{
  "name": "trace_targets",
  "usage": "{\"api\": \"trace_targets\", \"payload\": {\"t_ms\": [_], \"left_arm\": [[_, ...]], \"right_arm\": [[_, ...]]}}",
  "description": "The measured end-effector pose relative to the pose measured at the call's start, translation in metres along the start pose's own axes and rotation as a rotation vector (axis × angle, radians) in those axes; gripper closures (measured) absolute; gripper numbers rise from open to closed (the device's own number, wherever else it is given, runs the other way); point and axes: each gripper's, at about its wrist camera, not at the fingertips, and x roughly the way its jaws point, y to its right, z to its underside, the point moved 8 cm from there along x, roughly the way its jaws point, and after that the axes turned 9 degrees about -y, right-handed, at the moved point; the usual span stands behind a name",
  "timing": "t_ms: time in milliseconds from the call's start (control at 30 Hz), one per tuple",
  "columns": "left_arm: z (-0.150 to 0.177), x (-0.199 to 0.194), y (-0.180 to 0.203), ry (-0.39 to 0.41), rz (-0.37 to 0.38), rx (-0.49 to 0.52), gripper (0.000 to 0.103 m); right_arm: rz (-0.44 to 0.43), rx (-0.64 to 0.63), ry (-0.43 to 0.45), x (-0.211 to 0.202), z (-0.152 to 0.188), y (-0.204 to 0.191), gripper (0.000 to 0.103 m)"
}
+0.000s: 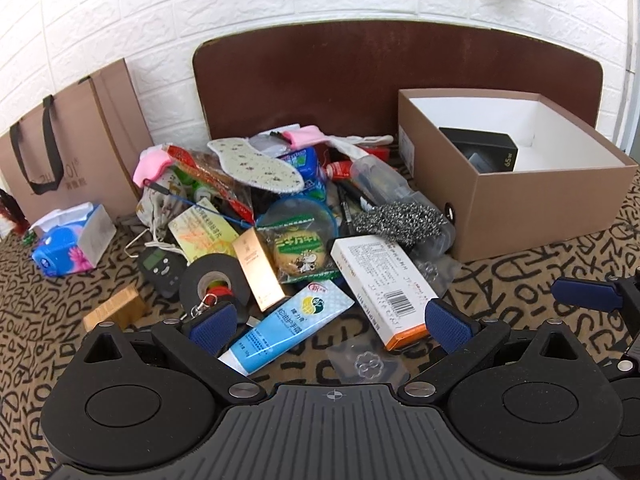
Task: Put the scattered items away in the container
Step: 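Withdraw the left tool and move it toward the white-and-orange medicine box, then grasp the white-and-orange medicine box with the left gripper and lift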
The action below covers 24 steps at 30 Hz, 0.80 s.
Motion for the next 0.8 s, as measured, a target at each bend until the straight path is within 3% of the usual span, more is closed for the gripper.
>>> {"api": "trace_targets", "payload": {"t_ms": [400,800], "left_arm": [[0.009,0.026,-0.018,-0.028,0.070,-0.036,0.000],[0.006,0.055,-0.008,-0.083,0.213,-0.038,0.004]], "right_arm": [[-0.030,-0.009,-0.035,0.023,0.005,-0.001,0.000],[-0.066,0.002,-0.058,0.060,0.007,0.006,0.001]]}}
